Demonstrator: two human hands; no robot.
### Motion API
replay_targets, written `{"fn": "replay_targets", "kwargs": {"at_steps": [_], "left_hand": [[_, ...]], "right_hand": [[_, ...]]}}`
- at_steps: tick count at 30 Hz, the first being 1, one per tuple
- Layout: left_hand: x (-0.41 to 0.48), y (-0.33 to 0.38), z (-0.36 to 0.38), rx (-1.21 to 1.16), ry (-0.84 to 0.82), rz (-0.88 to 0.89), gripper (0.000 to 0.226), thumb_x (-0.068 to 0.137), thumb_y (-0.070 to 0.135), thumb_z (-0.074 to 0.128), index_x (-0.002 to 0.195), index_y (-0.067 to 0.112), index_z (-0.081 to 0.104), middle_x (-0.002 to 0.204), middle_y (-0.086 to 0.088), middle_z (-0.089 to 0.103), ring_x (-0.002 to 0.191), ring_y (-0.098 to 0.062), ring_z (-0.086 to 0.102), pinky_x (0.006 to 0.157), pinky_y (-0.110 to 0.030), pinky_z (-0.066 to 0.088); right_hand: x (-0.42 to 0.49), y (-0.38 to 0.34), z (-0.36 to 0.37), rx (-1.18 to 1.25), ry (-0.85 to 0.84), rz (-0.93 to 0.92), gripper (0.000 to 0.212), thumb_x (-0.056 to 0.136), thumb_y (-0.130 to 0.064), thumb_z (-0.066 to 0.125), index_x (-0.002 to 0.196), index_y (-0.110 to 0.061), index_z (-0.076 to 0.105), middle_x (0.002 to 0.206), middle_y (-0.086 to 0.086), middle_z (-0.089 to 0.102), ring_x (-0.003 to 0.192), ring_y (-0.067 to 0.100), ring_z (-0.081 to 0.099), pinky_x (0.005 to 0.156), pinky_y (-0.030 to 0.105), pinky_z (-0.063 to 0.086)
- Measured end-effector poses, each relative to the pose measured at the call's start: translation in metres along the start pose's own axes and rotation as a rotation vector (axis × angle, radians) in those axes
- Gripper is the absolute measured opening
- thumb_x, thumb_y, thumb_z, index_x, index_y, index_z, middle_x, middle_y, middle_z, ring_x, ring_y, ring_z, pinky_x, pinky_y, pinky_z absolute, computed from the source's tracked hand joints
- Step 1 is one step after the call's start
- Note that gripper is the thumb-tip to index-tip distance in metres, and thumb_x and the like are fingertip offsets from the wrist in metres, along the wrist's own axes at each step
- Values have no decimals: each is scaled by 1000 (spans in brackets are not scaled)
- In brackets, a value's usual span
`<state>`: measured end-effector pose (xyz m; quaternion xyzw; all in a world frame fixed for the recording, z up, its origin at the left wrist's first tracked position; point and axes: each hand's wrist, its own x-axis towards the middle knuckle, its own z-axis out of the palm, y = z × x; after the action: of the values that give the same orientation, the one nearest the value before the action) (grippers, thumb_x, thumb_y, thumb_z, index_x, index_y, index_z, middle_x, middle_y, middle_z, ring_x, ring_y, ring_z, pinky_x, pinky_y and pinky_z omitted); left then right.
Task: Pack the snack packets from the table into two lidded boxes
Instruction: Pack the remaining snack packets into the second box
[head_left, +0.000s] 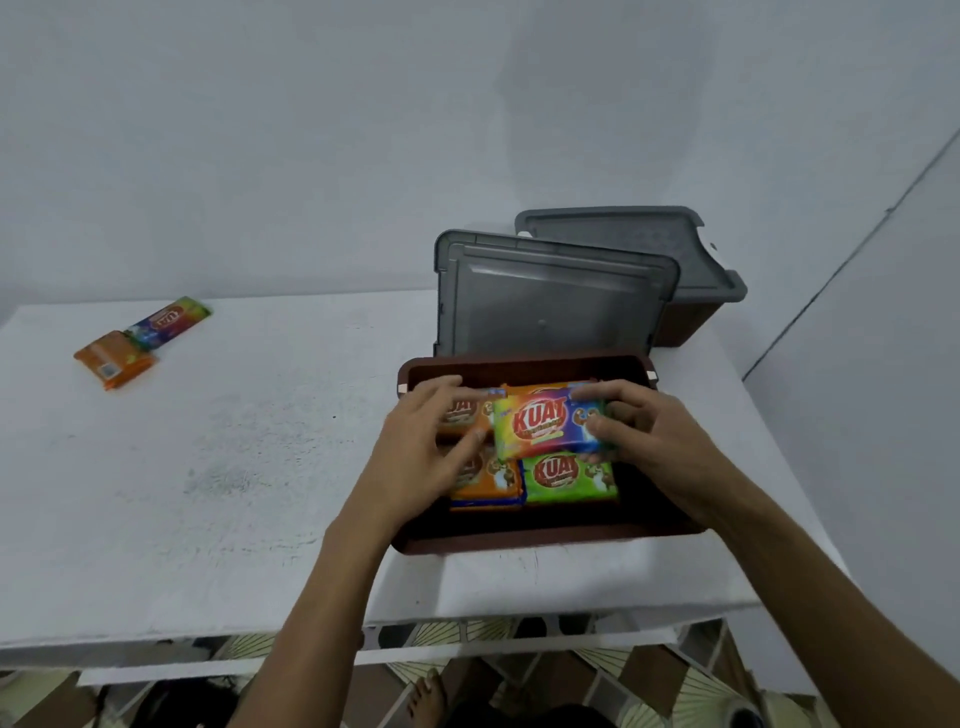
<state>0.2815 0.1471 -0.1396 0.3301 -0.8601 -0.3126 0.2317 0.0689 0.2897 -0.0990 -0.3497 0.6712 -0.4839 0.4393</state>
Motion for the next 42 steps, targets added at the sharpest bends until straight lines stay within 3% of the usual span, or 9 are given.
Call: {"fn": "replay_targets", "kwargs": {"at_steps": [5,8,16,23,26,28,32,35,42], "left_hand": [[-1,-19,5,148,161,-77,32,90,30,62,122,31,57,146,3,40,133,-17,36,108,-47,38],[-3,-25,10,175,172,-121,33,90,29,63,122,28,58,149,-1,37,135,-20,34,107,-47,39],[-5,-22,12,194,173,-188,32,91,28,62,122,23,60,150,-4,35,137,-24,32,106,-45,39],[-6,-29,12,163,154,-181,30,91,31,61,121,25,60,152,0,33,133,-22,38,106,-45,41],[-7,-35,6,82,135,-128,29,93,34,58,121,27,60,149,4,35,132,-15,38,104,-35,40],[-6,-42,-2,14,126,-91,30,93,39,53,121,28,60,144,8,40,130,-9,41,103,-29,39],[-5,-73,-33,13,145,-113,27,96,35,54,121,28,61,134,11,50,124,-2,45,101,-20,36],[-2,-118,-66,75,156,-205,25,96,30,55,119,27,62,131,8,54,121,-6,50,96,-14,32],[12,-255,-165,241,220,-539,29,94,31,56,121,23,62,133,0,56,119,-17,53,97,-26,39]], "right_hand": [[-7,9,-21,-144,-57,80,24,90,-13,63,112,-23,63,114,-3,59,101,18,64,68,29,61],[2,24,-14,-307,-90,131,24,91,-9,63,109,-24,60,123,3,55,110,22,61,74,34,62],[17,33,2,-1040,-97,78,31,96,-32,56,126,-29,48,140,5,49,120,22,54,94,39,55],[23,15,7,-1234,-97,71,35,98,-41,47,130,-26,48,135,5,55,111,20,61,90,35,54],[38,-6,17,-1232,3,-38,23,98,-40,47,112,-24,57,113,0,65,88,14,63,65,23,49],[54,-20,30,-1158,6,-127,17,97,-37,49,105,-25,57,100,-3,65,79,10,59,59,21,43],[100,-45,81,-987,-46,-374,21,95,-31,54,114,-23,58,91,-5,61,77,8,56,63,20,42],[141,-63,139,-893,-79,-463,29,96,-33,52,124,-25,55,109,0,60,94,15,59,85,32,51],[260,-88,292,-945,-292,-556,36,97,-30,49,132,-24,49,125,5,57,112,23,55,92,34,43]]}}
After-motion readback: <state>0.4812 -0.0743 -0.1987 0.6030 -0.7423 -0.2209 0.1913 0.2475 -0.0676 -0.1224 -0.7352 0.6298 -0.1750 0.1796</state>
